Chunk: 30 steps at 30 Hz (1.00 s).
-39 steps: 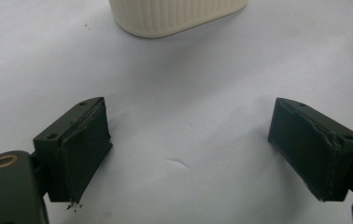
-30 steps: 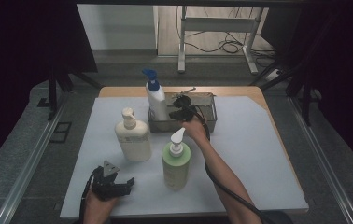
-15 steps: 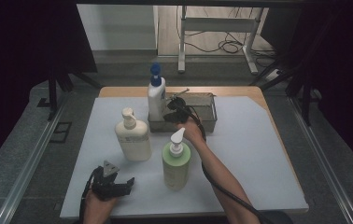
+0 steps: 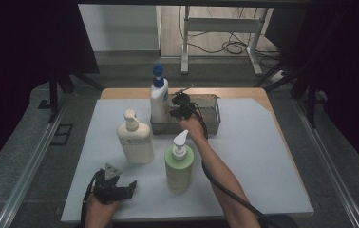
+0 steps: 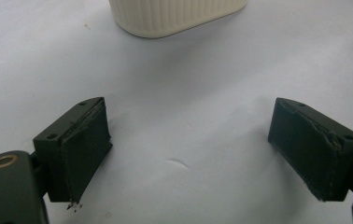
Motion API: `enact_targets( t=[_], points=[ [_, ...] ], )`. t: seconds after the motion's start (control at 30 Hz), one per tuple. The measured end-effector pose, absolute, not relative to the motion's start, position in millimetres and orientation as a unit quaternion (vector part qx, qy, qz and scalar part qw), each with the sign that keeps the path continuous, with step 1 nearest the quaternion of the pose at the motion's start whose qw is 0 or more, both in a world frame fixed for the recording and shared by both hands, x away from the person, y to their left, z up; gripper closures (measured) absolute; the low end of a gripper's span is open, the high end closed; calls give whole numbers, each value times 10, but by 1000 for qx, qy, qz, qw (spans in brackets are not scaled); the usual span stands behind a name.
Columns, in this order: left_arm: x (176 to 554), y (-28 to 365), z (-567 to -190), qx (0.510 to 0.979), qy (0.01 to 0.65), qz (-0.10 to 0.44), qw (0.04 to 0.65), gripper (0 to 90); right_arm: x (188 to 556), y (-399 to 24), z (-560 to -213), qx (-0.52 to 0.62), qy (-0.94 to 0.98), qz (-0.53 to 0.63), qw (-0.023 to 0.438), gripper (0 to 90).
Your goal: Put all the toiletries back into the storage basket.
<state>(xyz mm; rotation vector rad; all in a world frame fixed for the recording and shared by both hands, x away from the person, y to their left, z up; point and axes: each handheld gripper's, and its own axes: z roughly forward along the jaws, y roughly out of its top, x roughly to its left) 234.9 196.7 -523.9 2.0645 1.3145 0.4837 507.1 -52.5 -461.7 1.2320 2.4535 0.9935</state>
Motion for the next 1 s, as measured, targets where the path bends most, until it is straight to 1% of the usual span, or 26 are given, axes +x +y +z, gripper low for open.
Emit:
enact_targets(
  t=[0.13,0.3,1.0],
  points=[
    [2350,1968,-5239,785,500,184,318,123,5150,-522,-4667,433,831,335,103,882],
    [2351,1968,-5238,785,499,184,317,122,5140,-478,-4668,429,834,337,84,892],
    [2354,1965,-5238,785,500,184,317,122,5086,-483,-4665,428,832,344,79,896]
  ],
)
